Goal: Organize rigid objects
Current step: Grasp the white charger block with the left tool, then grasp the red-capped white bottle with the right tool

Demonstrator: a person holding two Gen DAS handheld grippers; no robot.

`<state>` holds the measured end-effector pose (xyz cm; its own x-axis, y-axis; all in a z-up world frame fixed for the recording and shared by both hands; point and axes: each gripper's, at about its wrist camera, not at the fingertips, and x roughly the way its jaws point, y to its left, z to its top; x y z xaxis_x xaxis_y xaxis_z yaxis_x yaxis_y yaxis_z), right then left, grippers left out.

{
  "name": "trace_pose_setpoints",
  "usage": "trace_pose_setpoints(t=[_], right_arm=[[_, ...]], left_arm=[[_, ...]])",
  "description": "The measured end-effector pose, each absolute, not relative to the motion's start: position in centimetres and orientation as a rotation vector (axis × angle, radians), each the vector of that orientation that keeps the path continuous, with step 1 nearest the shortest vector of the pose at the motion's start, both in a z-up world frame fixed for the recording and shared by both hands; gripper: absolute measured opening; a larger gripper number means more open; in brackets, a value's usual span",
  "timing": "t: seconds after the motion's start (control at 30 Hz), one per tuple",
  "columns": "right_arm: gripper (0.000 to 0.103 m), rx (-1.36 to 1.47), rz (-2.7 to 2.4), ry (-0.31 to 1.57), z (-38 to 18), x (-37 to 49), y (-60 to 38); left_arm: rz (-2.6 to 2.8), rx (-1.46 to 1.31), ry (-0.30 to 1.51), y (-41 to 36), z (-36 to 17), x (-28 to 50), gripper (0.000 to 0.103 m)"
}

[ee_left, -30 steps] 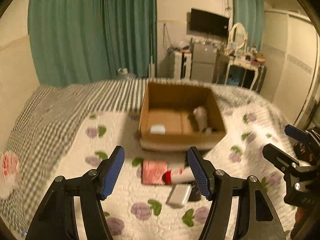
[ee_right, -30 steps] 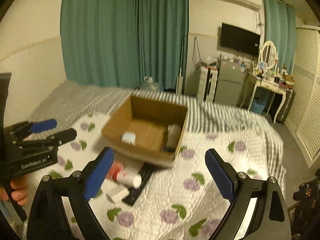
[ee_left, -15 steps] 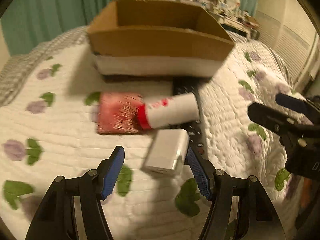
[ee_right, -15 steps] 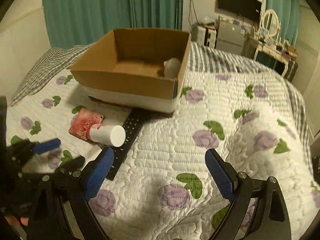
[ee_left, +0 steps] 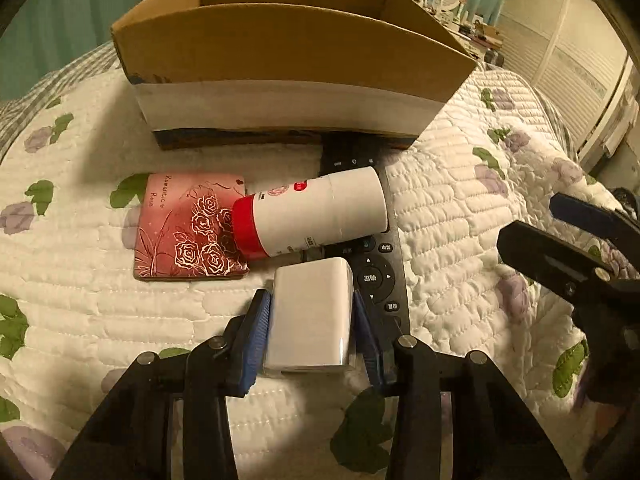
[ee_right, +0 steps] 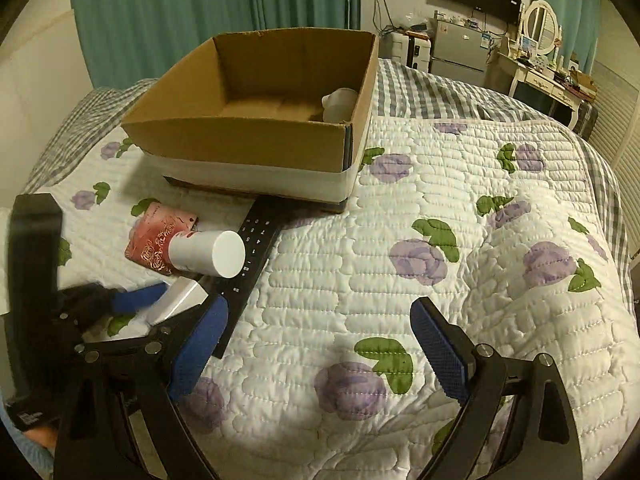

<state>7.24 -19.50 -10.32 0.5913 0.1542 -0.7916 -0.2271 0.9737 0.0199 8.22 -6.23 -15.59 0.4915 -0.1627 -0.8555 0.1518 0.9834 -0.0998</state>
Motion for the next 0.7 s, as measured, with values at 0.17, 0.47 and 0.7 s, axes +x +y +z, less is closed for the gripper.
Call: trace_pose_setpoints(t=[0.17,0.47,0.7], right_arm=[[0.093,-0.097,0.208,0.882,-9.9,6.5,-19.5],[0.093,-0.141,0.277,0.848,-9.0,6.0,-17.9],[0.093,-0.295,0.462,0.846,-9.3,8.0,-13.2]], left_arm=[[-0.181,-0.073,1.010,-4.8,-14.2,7.0,0.042],[0.021,-0.027,0.847,-0.9,-9.6,5.7,0.042],[0.142,0.019,0.846,1.1,-10.3,6.5,0.042]])
